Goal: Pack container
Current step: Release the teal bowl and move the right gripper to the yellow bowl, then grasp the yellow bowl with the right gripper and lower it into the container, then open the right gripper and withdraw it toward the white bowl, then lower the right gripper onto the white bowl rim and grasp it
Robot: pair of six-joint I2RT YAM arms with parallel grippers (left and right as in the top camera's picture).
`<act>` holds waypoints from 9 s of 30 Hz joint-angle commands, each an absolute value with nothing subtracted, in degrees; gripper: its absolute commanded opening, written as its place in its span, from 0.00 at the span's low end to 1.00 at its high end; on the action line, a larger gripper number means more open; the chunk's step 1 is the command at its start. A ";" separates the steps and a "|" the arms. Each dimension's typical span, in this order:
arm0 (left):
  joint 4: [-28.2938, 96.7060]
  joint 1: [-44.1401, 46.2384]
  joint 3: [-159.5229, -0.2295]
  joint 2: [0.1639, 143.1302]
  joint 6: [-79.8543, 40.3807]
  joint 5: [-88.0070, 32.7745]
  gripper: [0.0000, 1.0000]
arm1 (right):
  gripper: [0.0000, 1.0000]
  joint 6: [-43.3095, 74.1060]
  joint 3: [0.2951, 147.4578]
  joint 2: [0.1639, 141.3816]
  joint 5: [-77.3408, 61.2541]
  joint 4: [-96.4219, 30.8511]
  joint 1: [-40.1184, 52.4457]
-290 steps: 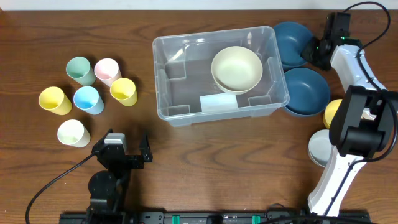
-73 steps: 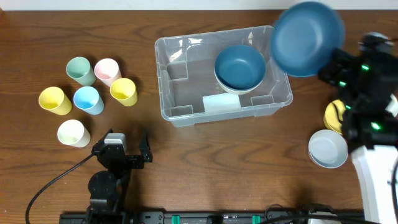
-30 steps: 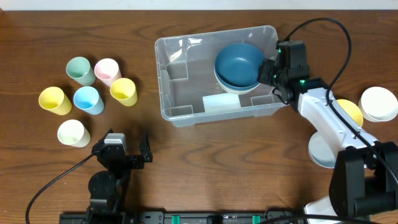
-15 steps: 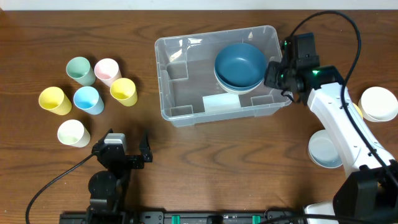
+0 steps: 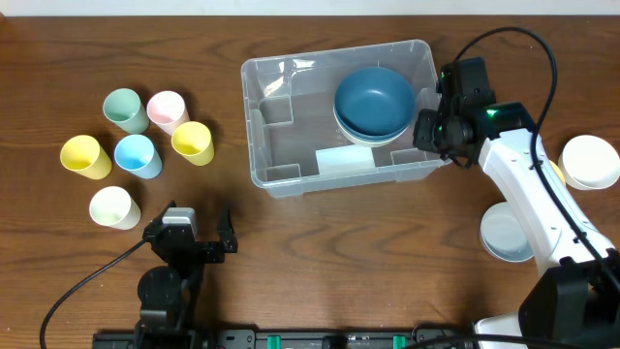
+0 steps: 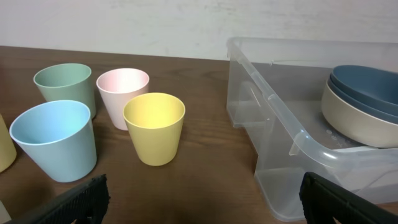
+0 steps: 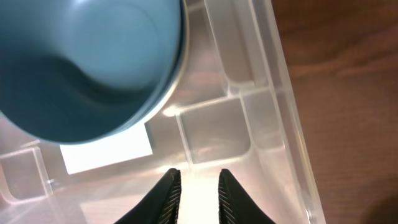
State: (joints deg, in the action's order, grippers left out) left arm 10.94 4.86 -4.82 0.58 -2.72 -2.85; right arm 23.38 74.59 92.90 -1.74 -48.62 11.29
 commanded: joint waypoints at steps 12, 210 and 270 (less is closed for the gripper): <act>13.02 4.51 -3.97 0.23 -1.98 -3.46 0.98 | 0.18 23.33 75.20 92.25 -1.50 -56.14 11.68; 13.02 4.51 -3.97 0.23 -1.98 -3.46 0.98 | 0.64 23.40 102.35 97.45 14.61 -53.67 29.36; 13.02 4.51 -3.97 0.23 -1.98 -3.46 0.98 | 0.34 13.56 101.58 126.69 4.91 -58.46 -28.86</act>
